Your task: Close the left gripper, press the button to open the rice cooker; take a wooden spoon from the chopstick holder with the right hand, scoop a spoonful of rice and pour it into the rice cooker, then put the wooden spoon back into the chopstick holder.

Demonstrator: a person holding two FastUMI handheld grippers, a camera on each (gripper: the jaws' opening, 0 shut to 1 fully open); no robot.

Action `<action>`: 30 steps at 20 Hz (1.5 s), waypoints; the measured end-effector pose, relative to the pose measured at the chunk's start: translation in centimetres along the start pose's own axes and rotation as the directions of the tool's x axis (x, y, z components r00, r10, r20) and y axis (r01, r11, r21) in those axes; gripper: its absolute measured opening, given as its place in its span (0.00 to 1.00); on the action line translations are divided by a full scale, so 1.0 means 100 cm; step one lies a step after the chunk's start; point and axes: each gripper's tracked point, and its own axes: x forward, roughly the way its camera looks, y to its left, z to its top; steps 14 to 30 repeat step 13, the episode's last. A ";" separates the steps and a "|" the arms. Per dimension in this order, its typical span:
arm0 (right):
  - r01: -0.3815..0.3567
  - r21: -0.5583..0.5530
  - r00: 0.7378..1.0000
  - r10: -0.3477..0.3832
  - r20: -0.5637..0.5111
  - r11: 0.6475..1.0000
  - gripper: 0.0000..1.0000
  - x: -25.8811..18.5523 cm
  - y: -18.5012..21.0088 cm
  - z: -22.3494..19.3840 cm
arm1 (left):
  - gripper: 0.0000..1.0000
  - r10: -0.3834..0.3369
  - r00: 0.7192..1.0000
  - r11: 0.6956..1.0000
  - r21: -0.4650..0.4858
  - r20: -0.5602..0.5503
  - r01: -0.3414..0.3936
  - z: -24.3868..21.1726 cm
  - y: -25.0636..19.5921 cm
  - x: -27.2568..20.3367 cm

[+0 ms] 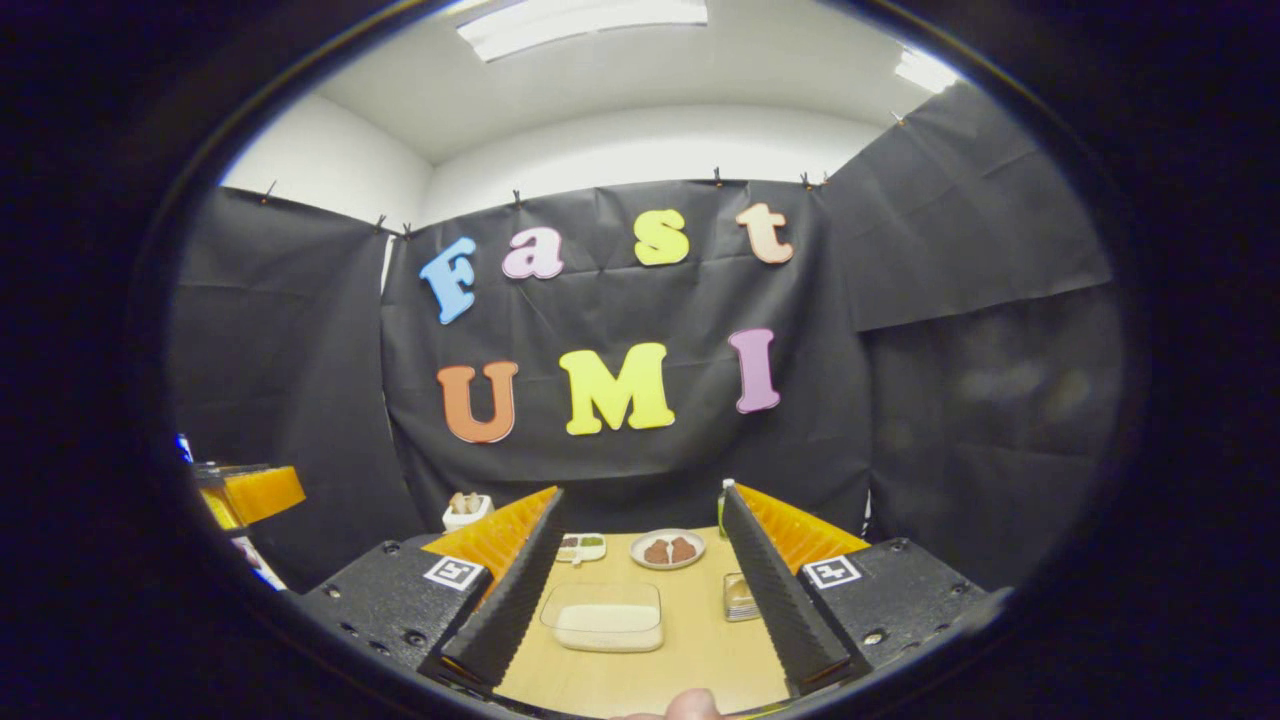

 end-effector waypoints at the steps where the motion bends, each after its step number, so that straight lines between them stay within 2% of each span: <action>1: 0.000 0.003 1.000 0.000 -0.002 1.000 1.00 -0.010 0.003 -0.001 | 0.94 -0.011 1.000 1.000 0.001 -0.003 0.011 -0.002 -0.006 -0.007; 7: -0.003 0.007 1.000 0.003 0.000 1.000 0.99 -0.040 0.011 -0.004 | 0.94 -0.042 0.999 0.999 -0.015 0.020 0.043 0.001 -0.033 -0.031; 10: 0.000 0.013 1.000 0.000 0.002 1.000 1.00 -0.045 0.011 -0.005 | 0.94 -0.034 0.999 0.999 -0.004 0.015 0.034 0.000 -0.031 -0.036; 13: -0.010 0.001 1.000 0.010 0.011 1.000 0.99 -0.048 0.013 -0.003 | 0.94 -0.035 0.999 0.999 -0.030 0.020 0.036 0.003 -0.033 -0.037; 30: -0.010 0.001 1.000 0.010 0.011 1.000 0.99 -0.048 0.013 -0.003 | 0.94 -0.035 0.999 0.999 -0.030 0.020 0.036 0.003 -0.033 -0.037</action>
